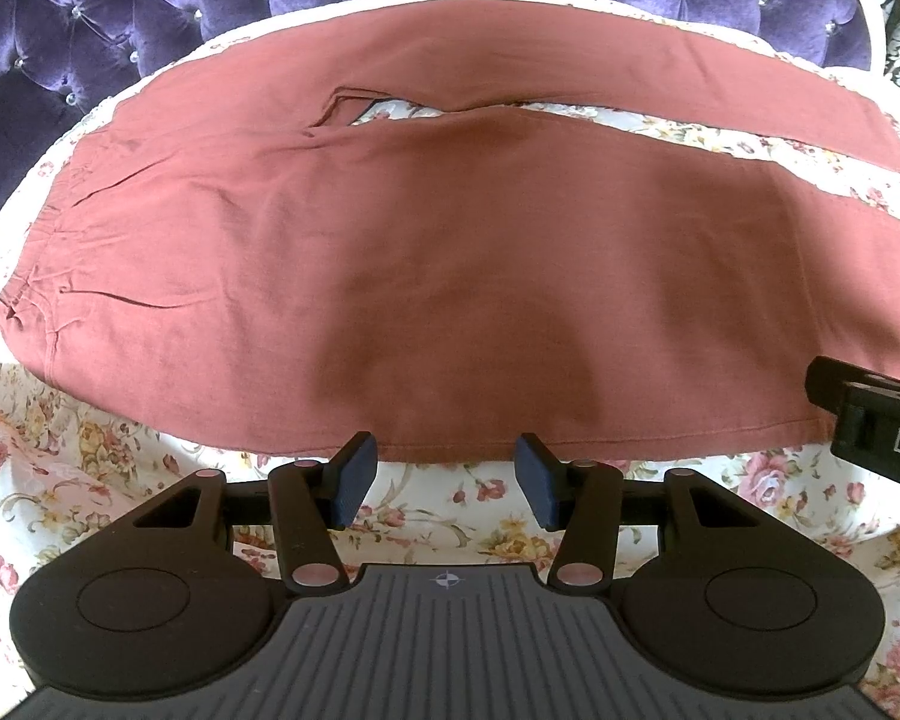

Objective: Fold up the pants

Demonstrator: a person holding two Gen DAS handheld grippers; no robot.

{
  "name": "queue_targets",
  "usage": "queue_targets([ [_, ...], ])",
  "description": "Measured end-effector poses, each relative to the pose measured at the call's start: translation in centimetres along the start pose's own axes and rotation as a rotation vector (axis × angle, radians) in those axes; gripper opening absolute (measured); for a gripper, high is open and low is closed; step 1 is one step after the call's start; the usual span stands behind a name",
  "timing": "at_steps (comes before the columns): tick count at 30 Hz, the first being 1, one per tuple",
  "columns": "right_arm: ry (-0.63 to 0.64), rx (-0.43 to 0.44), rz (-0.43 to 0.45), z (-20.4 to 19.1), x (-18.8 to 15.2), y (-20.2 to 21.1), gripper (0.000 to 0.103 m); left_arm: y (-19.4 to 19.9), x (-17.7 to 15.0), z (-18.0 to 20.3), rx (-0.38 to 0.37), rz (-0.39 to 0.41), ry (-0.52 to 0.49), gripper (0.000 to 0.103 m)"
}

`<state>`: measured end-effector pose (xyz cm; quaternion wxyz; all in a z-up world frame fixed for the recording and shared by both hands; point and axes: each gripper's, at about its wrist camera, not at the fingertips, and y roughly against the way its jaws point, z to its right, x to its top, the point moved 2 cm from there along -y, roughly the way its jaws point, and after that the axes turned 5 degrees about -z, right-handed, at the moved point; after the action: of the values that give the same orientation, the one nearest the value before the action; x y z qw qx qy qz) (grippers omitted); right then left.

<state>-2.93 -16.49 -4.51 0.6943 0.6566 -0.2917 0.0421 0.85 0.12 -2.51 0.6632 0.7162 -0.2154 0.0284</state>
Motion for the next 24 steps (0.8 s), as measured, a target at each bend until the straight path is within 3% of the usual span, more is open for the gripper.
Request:
queue_targets([
  [24, 0.019, -0.003, 0.002, -0.11, 0.22, 0.0, 0.084, 0.09, 0.2, -0.02, -0.005, 0.001, 0.0, 0.05],
])
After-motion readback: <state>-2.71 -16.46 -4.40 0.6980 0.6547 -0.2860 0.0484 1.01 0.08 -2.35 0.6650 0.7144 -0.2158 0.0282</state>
